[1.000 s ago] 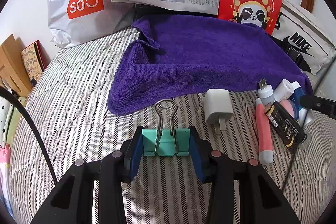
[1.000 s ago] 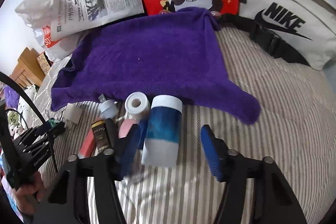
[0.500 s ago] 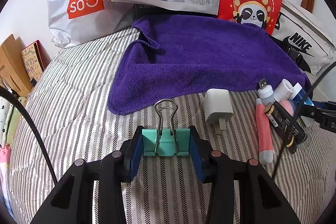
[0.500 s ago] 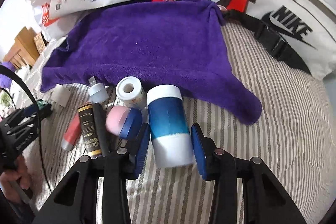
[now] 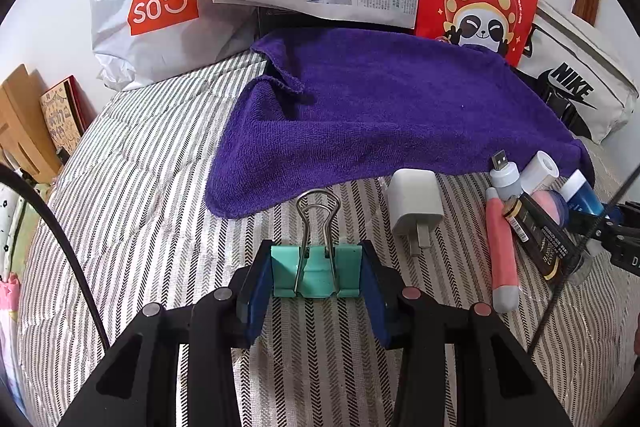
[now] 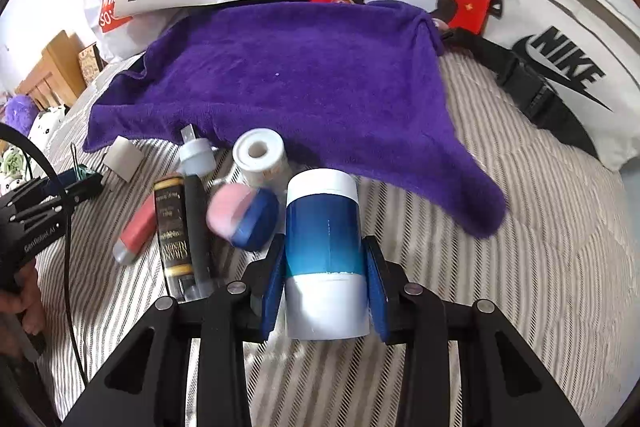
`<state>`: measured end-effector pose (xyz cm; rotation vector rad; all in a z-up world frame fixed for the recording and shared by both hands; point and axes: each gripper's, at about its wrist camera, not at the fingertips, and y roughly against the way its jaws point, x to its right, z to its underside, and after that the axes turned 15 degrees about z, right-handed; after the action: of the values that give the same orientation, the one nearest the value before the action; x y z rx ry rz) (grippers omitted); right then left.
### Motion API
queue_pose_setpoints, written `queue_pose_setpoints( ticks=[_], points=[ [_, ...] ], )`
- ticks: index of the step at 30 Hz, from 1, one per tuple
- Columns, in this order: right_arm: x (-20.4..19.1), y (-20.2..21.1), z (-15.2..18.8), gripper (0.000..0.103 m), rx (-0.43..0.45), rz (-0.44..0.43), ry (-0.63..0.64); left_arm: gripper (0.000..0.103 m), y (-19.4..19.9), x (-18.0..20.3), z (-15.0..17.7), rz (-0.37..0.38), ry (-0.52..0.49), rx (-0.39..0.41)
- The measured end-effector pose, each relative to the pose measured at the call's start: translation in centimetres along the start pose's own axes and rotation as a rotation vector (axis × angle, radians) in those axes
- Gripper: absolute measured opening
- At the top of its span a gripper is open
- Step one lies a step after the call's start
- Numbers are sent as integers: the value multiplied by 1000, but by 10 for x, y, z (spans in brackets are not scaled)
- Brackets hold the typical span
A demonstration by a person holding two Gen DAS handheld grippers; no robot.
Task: Organize rigid objects
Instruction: 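Carry the clip and bottle onto the purple towel and release both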
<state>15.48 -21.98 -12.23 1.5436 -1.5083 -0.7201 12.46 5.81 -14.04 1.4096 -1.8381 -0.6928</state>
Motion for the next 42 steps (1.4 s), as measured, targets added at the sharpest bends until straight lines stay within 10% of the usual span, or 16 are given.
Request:
queue_pose_setpoints(
  ticks=[21,42],
  points=[
    [26,66,-33,37,88,-37,-28,39,61,-9,-31,119,71,71],
    [30,12,-171,37,129,-39,-41,39,23,-20,-176,156,2,74]
  ],
)
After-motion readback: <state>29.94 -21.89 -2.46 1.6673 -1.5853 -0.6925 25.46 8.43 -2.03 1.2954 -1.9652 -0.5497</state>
